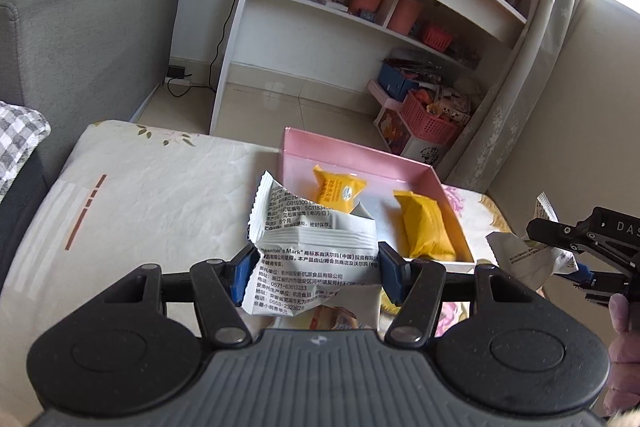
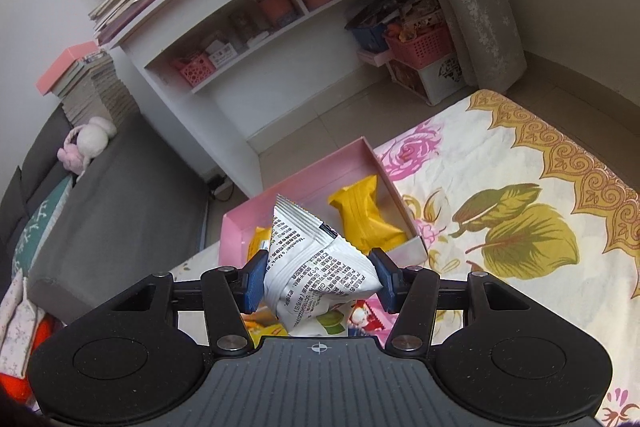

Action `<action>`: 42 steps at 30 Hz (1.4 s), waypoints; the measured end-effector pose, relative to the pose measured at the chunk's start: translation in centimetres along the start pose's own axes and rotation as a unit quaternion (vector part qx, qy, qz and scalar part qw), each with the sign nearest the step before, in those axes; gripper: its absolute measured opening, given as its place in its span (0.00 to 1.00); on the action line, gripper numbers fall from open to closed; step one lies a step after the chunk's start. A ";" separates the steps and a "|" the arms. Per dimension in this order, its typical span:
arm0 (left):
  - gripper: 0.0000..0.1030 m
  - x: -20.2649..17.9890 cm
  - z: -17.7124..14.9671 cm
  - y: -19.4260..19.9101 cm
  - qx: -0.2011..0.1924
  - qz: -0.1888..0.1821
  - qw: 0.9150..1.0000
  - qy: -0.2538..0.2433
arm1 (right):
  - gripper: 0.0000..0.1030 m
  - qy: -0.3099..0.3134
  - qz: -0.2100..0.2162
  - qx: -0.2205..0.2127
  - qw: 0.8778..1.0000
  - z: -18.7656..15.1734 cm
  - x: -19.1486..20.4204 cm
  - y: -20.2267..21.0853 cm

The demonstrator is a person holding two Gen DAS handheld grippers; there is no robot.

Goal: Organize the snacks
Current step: 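Lift both white wrappers and carry them over the pink box, then open both tools to release the white wrappers into the box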

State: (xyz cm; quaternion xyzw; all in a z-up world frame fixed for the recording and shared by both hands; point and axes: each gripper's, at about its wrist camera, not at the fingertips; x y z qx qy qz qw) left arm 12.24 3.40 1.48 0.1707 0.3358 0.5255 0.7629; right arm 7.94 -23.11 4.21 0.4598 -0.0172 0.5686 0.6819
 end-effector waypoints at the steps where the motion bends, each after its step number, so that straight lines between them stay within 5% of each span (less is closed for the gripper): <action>1: 0.55 -0.4 0.1 -0.2 -0.002 -0.002 1.000 0.001 | 0.51 -0.001 0.000 -0.006 1.000 0.3 -0.1 -0.1; 7: 0.56 -2.2 0.8 -2.1 -0.015 -0.017 1.000 -0.004 | 0.51 -0.001 0.017 -0.040 0.999 1.3 -0.3 -1.3; 14: 0.56 -4.5 1.6 -6.9 0.018 -0.019 0.998 -0.062 | 0.51 -0.020 0.067 -0.061 0.996 1.9 -0.8 -4.5; 25: 0.56 -7.4 1.5 -13.4 0.072 -0.023 0.984 -0.164 | 0.51 0.015 0.063 -0.031 0.997 3.4 -1.6 -10.8; 42: 0.56 -6.6 2.7 -17.0 0.072 0.041 0.976 -0.200 | 0.52 0.017 0.059 -0.003 0.998 3.2 -1.7 -17.4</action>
Point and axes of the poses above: each gripper's, at about its wrist camera, not at the fingertips, and y roughly against the way its jaws point, x to its left, z to its top, and after that the axes turned 1 degree about -x, right-handed
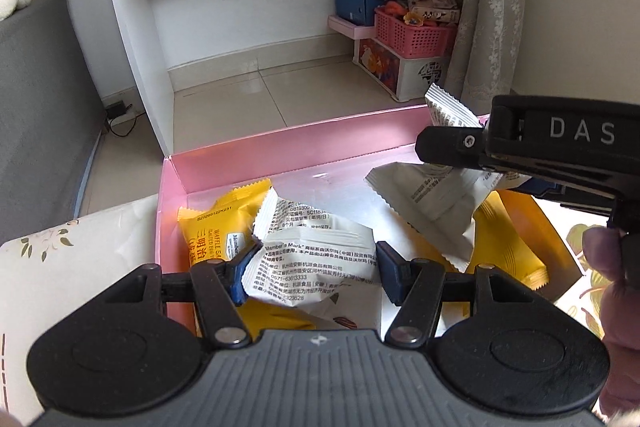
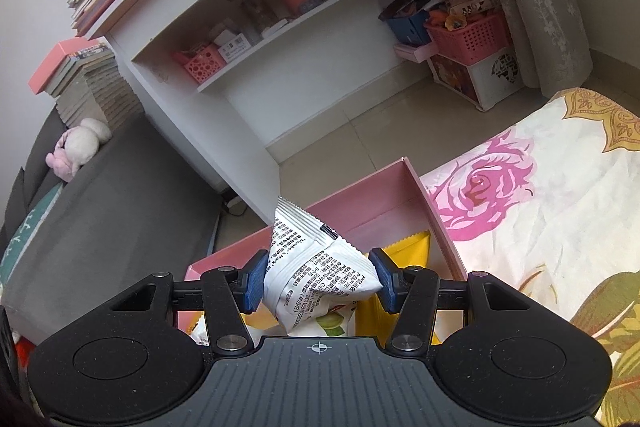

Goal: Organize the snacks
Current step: 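Open both tools to release the white wrappers into the box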

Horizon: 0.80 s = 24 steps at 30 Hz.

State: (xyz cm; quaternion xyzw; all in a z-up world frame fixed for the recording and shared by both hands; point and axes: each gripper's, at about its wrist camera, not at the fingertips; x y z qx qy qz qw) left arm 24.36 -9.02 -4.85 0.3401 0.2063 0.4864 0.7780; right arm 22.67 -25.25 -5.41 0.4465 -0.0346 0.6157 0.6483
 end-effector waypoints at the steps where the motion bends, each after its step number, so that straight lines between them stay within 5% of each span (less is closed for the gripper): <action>1: 0.56 0.0 0.0 0.0 -0.003 0.000 1.000 -0.001 | 0.52 0.000 0.000 0.000 1.000 0.0 0.0 -0.1; 5: 0.58 0.0 -0.1 0.5 -0.012 -0.013 1.000 0.000 | 0.54 0.004 0.000 0.001 1.000 0.1 0.2 -0.2; 7: 0.70 0.0 0.0 0.7 -0.014 -0.025 1.000 0.002 | 0.57 0.004 0.000 -0.002 1.000 0.2 0.3 -0.1; 13: 0.81 -0.3 -0.1 2.2 -0.026 -0.048 0.999 -0.005 | 0.69 0.006 0.001 -0.010 1.000 0.6 0.9 1.1; 24: 0.89 -0.5 -0.8 6.2 -0.046 -0.064 0.997 0.006 | 0.85 0.062 -0.017 -0.018 0.998 1.3 3.4 5.8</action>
Point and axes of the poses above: each gripper's, at about its wrist camera, not at the fingertips, and y roughly against the way its jaws point, x to its left, z to its top, and after that the axes turned 1 degree about -x, right-handed
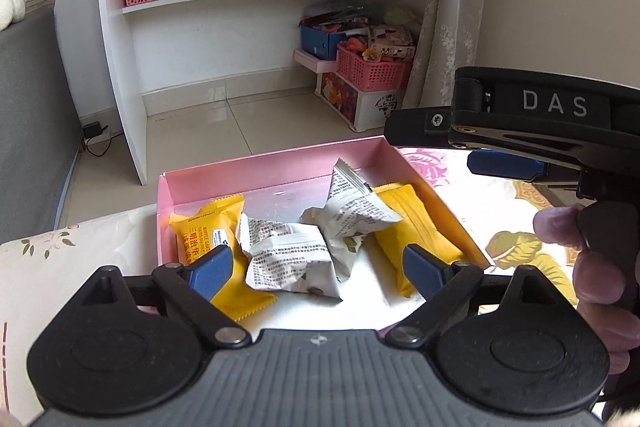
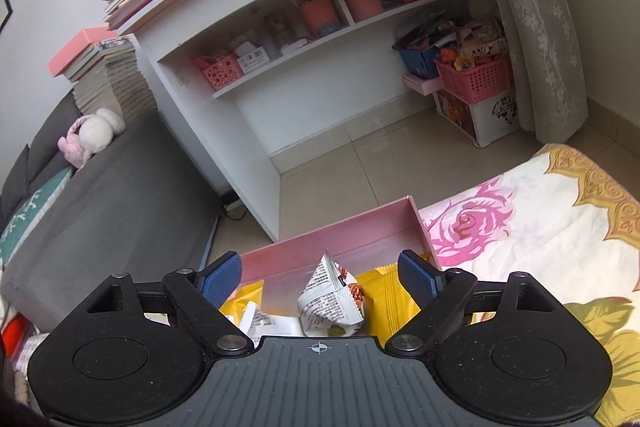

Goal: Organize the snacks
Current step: 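Open both tools to release the white wrappers into the box, then move both tools back toward the remaining snacks on the bed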

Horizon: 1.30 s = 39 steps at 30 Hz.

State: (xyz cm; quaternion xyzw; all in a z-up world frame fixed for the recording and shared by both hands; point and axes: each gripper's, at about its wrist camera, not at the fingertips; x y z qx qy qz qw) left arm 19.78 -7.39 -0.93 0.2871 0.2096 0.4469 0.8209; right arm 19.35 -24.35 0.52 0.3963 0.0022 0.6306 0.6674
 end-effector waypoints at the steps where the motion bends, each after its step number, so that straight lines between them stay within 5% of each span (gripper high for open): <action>1: 0.89 0.0 -0.1 0.4 -0.002 -0.002 1.000 0.001 | 0.86 0.006 -0.001 0.000 1.000 0.0 0.2 0.5; 18: 1.00 -0.2 -2.2 7.6 -0.042 0.007 0.999 0.030 | 0.90 0.072 -0.022 0.028 0.997 -1.6 3.2 8.4; 39: 1.00 0.7 -7.7 12.2 -0.047 0.041 0.997 0.054 | 0.93 0.098 -0.010 0.060 0.993 -6.5 4.9 13.5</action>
Point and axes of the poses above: each gripper's, at about its wrist camera, not at the fingertips, and y roughly against the way its jaws point, x to its left, z to its top, and after that the axes turned 1 degree about -x, right-handed
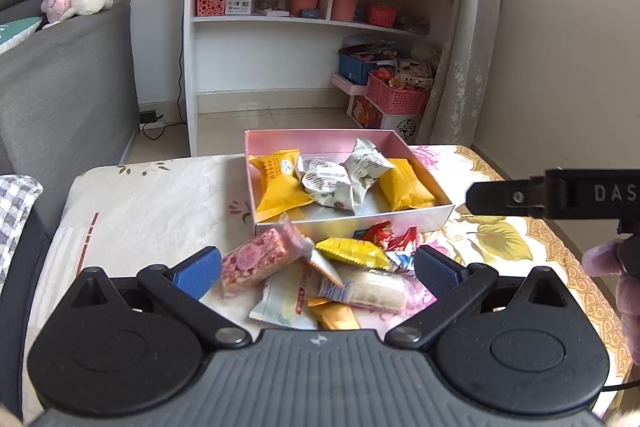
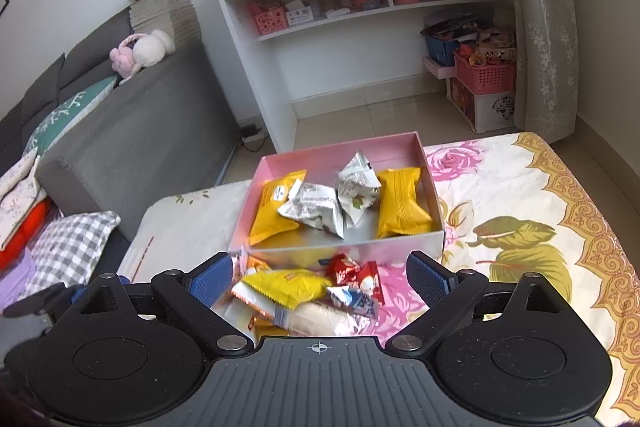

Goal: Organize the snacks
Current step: 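Move both tools back toward the remaining snacks on the bed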

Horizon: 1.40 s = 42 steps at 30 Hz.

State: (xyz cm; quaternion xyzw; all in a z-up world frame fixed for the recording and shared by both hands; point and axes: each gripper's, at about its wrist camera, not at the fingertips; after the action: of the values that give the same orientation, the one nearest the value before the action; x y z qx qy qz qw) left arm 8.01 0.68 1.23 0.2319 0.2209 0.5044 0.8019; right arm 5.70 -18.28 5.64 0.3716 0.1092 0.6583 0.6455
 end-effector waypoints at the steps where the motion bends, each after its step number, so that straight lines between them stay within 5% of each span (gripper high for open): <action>1: 1.00 0.3 -0.3 0.1 0.000 0.002 1.000 0.000 | 0.93 0.002 -0.001 -0.002 1.000 -0.4 -0.1 0.1; 10: 1.00 0.9 -2.3 0.1 0.001 0.030 0.999 -0.023 | 0.93 0.001 -0.028 0.003 1.000 -2.8 -1.9 -0.5; 22: 1.00 -0.1 -5.3 -0.9 0.056 0.007 0.996 -0.074 | 0.93 0.008 -0.086 0.050 0.995 -5.5 -6.1 -0.6; 28: 1.00 -1.4 -6.8 -1.6 0.091 -0.011 0.992 -0.088 | 0.93 -0.003 -0.127 0.115 0.985 -7.0 -7.4 -1.9; 33: 1.00 -2.1 -8.2 -2.3 0.113 -0.014 0.988 -0.108 | 0.93 -0.027 -0.114 0.164 0.979 -8.2 -8.0 -3.3; 38: 0.99 -1.6 -9.0 -3.2 0.124 -0.004 0.988 -0.090 | 0.94 -0.033 -0.107 0.200 0.973 -9.8 -7.8 -5.1; 42: 0.98 -0.9 -9.9 -3.8 0.128 0.006 0.991 -0.038 | 1.00 0.005 -0.121 0.174 0.977 -10.7 -7.2 -5.6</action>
State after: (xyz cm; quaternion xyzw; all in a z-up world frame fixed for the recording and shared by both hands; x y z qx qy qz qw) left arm 4.54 -0.11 -8.77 0.3535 0.2513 0.4677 0.7702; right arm 2.48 -20.58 -7.83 0.4591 0.2697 0.5481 0.6450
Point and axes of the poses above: each gripper's, at about its wrist camera, not at the fingertips, and y roughly against the way its jaws point, x to its left, z to its top, and after that the axes turned 1 degree about -x, right-handed
